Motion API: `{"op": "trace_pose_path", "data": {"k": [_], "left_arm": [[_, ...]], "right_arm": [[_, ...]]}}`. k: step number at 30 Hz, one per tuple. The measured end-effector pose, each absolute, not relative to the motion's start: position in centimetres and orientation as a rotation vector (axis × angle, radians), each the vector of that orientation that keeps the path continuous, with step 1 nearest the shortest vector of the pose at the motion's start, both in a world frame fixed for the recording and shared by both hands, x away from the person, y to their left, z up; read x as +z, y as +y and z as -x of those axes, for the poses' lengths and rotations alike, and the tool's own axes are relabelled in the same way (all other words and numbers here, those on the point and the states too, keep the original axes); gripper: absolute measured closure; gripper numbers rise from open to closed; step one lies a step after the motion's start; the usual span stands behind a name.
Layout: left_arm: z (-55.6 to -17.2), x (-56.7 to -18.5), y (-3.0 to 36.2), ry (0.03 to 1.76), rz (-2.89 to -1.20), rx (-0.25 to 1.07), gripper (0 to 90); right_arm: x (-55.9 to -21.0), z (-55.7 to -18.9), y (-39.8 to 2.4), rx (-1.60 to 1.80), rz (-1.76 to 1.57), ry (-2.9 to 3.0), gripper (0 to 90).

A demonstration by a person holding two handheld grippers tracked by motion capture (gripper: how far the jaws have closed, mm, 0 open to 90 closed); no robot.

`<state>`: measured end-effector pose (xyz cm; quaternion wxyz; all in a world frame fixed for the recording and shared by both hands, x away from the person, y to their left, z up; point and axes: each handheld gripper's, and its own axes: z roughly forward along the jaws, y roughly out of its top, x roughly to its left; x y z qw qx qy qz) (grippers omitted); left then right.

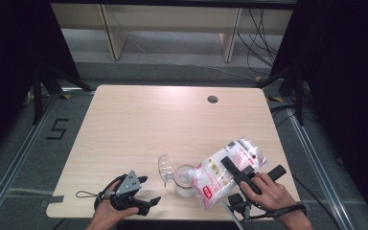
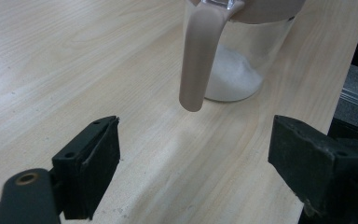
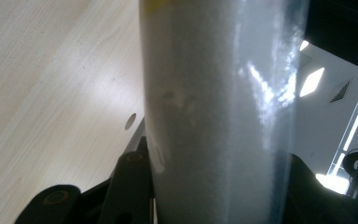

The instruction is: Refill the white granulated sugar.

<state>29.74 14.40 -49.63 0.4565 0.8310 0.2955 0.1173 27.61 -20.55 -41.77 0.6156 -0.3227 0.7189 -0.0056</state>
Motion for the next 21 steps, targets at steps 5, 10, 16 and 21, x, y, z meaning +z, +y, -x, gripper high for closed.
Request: {"op": "trace_pose_path", "data": {"k": [5,10,16,21], "left_arm": [[-29.69,-49.61,14.35,0.73,-2.039,0.285,16.2],[-29.67,-49.61,14.3,0.732,-2.031,0.283,16.3],[-29.67,-49.58,14.36,0.729,-2.037,0.291,16.3],[-29.68,-49.64,14.32,0.727,-2.03,0.291,16.3]], "right_arm": [[-41.69,-27.59,-20.5,-0.017,0.75,1.654,65.9],[-41.71,-27.52,-20.63,-0.011,0.729,1.662,66.0],[-41.57,-27.56,-20.59,-0.014,0.743,1.658,66.2],[-41.54,-27.57,-20.6,-0.016,0.748,1.656,66.3]]}}
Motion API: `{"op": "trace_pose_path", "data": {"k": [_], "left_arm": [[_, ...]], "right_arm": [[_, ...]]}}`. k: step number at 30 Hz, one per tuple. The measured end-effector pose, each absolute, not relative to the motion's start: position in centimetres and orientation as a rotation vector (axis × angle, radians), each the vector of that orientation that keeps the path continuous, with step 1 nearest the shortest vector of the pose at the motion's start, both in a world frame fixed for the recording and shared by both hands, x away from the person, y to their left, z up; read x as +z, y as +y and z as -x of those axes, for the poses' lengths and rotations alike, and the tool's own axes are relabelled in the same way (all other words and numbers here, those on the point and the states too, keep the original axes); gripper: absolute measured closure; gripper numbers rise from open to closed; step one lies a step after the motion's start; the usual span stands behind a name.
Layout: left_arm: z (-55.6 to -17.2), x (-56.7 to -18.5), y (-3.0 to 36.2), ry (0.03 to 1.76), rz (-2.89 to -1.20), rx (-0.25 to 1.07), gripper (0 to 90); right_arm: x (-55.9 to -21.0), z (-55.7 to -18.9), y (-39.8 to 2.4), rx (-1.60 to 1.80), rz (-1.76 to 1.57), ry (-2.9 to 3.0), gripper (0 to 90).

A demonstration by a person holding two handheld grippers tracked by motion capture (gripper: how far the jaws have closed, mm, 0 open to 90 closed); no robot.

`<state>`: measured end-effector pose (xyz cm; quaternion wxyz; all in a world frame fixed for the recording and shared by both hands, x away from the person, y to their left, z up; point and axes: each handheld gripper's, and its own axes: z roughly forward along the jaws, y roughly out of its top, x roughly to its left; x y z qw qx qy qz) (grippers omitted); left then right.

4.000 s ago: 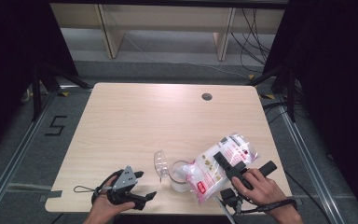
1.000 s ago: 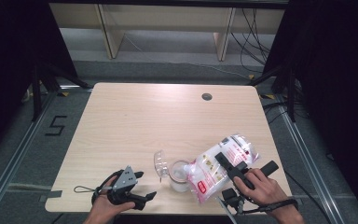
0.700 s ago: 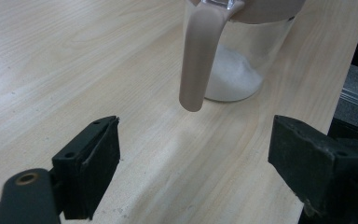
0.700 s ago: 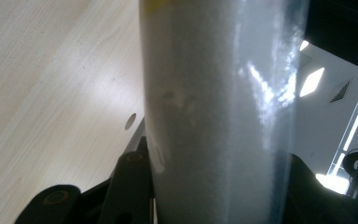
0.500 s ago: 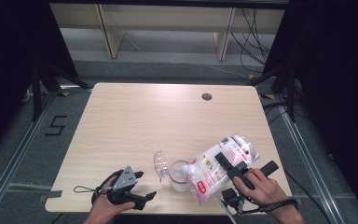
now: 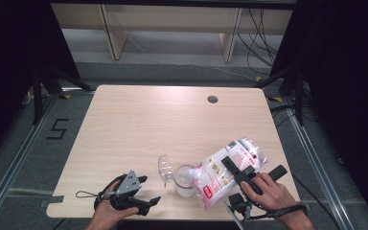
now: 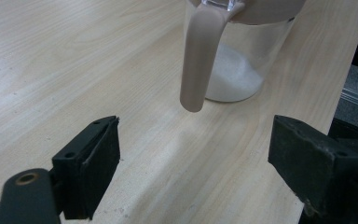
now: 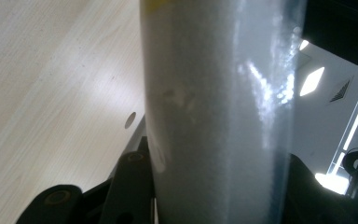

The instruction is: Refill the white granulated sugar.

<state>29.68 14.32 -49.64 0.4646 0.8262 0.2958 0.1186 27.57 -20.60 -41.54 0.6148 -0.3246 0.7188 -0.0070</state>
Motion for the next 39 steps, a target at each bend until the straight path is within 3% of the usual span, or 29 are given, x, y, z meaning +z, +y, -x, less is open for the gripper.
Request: {"op": "trace_pose_path", "data": {"k": [39], "left_arm": [[-29.69,-49.58,14.39,0.725,-2.036,0.296,16.3]], "right_arm": [[-41.56,-27.47,-20.74,-0.02,0.727,1.663,66.9]]}}
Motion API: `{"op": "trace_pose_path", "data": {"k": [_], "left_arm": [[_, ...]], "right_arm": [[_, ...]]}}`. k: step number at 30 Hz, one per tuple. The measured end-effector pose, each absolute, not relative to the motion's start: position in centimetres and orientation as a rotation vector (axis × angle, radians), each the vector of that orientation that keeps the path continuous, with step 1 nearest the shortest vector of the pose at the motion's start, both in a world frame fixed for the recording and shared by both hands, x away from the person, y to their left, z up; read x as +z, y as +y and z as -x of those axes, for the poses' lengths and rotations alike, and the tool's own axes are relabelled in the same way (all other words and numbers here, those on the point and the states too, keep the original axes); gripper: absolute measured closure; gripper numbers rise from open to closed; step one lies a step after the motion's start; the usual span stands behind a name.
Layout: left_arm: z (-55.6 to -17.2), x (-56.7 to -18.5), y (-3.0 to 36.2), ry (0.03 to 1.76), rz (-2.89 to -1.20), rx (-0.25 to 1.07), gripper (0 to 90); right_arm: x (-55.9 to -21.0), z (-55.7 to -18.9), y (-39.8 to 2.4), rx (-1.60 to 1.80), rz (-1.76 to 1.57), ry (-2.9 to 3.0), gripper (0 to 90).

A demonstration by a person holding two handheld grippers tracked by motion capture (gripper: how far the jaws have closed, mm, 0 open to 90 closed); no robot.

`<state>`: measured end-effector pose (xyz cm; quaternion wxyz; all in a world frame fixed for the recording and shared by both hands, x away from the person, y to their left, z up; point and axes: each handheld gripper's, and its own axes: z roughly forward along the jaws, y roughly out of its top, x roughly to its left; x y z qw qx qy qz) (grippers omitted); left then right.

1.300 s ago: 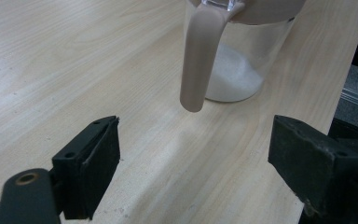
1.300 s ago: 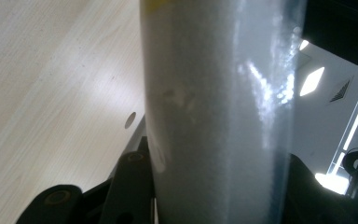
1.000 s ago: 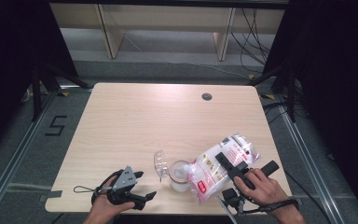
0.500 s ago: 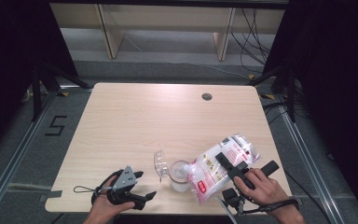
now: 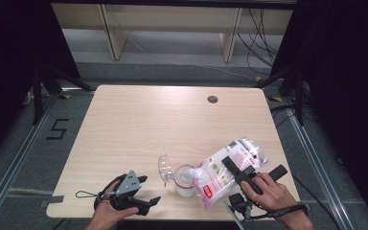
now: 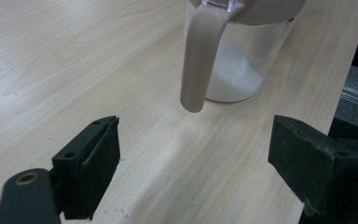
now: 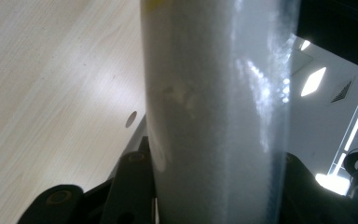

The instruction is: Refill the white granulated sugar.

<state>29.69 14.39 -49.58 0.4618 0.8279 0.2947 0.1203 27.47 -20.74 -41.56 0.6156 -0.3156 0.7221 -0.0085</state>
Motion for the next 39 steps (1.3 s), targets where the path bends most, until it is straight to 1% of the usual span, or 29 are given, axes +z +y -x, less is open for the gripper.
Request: {"op": "trace_pose_path", "data": {"k": [29,39], "left_arm": [[-29.68,-49.5,14.44,0.727,-2.045,0.292,16.3],[-29.68,-49.56,14.41,0.724,-2.038,0.296,16.3]], "right_arm": [[-41.39,-27.64,-20.55,-0.034,0.779,1.647,67.3],[-41.51,-27.45,-20.75,-0.024,0.734,1.665,67.4]]}}
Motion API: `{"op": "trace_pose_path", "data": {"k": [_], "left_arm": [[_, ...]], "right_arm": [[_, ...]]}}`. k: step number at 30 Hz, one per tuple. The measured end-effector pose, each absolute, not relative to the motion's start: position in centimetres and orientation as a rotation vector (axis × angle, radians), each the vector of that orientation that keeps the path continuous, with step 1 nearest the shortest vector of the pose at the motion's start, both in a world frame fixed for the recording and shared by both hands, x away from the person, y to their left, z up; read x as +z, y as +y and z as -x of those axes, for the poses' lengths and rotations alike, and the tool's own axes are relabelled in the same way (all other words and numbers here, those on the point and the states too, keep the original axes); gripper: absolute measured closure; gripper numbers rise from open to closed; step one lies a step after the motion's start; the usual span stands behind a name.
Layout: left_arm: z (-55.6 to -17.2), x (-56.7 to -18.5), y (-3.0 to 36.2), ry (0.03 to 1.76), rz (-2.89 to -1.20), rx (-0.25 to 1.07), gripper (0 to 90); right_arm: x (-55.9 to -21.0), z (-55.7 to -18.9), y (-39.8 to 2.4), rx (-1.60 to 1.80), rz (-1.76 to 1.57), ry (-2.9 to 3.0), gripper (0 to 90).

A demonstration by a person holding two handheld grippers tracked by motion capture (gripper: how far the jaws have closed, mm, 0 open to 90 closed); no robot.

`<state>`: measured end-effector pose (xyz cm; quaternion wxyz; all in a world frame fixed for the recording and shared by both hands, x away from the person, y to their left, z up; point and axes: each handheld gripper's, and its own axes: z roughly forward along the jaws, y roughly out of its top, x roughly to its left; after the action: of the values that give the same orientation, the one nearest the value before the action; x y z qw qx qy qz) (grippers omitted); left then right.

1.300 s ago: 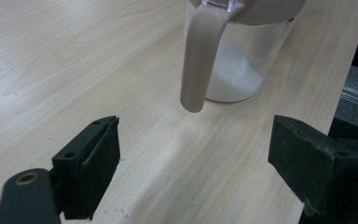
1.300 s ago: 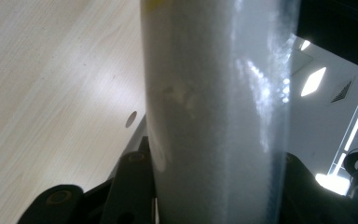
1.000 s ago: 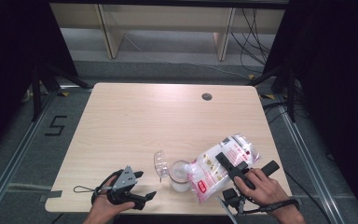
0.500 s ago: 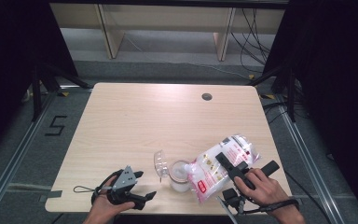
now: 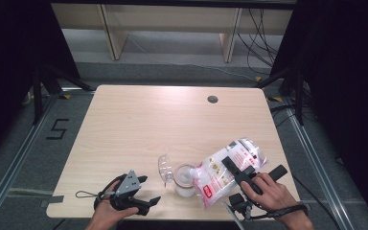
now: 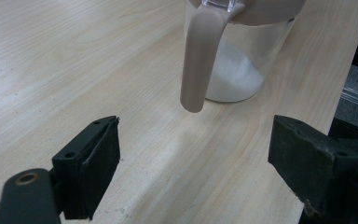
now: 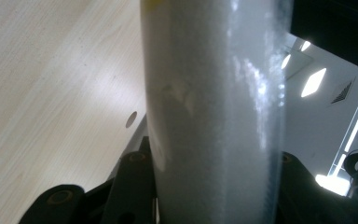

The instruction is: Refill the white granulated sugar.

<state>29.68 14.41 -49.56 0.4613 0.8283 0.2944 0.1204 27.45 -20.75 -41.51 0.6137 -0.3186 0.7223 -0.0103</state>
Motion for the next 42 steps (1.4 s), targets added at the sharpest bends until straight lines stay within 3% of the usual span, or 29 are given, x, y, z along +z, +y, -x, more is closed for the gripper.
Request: {"op": "trace_pose_path", "data": {"k": [42], "left_arm": [[-29.73,-49.49,14.46,0.731,-2.023,0.301,16.3]], "right_arm": [[-41.43,-27.37,-20.74,-0.006,0.736,1.672,68.2]]}}
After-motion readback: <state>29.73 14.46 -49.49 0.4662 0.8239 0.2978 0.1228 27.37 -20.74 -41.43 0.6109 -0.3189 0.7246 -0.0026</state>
